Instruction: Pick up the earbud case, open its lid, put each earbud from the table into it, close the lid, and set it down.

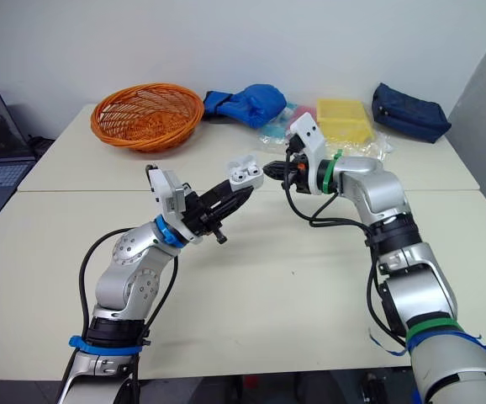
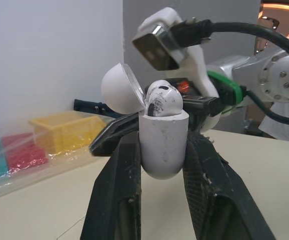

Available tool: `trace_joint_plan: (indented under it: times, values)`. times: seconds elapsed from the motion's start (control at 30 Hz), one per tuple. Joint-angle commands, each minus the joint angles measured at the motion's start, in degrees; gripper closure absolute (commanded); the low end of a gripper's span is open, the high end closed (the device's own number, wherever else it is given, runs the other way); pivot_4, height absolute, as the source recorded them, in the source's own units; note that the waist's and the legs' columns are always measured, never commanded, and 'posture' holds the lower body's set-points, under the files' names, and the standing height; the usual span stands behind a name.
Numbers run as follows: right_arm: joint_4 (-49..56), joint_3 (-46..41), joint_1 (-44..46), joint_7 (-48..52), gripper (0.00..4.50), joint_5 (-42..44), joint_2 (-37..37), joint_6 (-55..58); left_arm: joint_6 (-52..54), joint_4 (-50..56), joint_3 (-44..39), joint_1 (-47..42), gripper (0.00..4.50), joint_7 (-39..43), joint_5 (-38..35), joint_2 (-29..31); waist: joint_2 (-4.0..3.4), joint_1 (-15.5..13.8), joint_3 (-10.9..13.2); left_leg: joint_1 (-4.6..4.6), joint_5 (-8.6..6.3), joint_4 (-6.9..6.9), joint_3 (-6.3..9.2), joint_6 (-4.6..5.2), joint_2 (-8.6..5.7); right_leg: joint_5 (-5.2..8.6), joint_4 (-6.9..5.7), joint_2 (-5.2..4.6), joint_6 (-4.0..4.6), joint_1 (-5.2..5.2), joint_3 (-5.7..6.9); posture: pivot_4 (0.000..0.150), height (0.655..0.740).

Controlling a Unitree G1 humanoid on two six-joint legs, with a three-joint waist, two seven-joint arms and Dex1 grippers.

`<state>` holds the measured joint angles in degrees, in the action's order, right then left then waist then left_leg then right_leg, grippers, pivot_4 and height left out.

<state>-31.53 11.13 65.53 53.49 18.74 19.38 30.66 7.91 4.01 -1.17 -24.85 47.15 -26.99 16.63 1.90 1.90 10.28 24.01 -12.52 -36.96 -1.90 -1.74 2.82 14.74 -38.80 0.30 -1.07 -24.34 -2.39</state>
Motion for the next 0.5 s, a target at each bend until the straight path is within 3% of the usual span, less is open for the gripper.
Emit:
trace_joint_plan:
  times: [0.03,0.3,0.5]
  values:
    - [1.67,-0.97,4.81,5.38,4.45,0.91,-1.04,-0.65,-0.12,3.0,0.18,-0.13,3.73,0.06,-0.89,0.0,0.0,-0.04,0.0,-0.01,0.0,0.01,0.0,0.0,0.0,0.0,-0.03,0.0,0.0,0.0,0.03,0.15,0.74]
    - [12.94,-1.69,2.78,11.54,4.45,4.36,2.18,7.9,0.26,3.83,-0.22,0.78,3.73,-0.71,-1.0,0.53,0.0,-0.37,0.0,0.04,0.0,0.01,0.08,0.0,-0.05,0.0,-0.05,-0.12,0.0,0.04,0.13,0.15,0.74]
    - [21.8,1.48,-3.42,11.1,4.45,-0.26,6.13,4.72,0.07,2.39,-0.74,-0.63,3.73,-1.09,-1.06,0.49,0.0,-0.27,0.0,0.0,0.0,0.0,0.09,0.0,-0.06,0.0,-0.07,-0.12,-0.01,0.06,0.16,0.15,0.74]
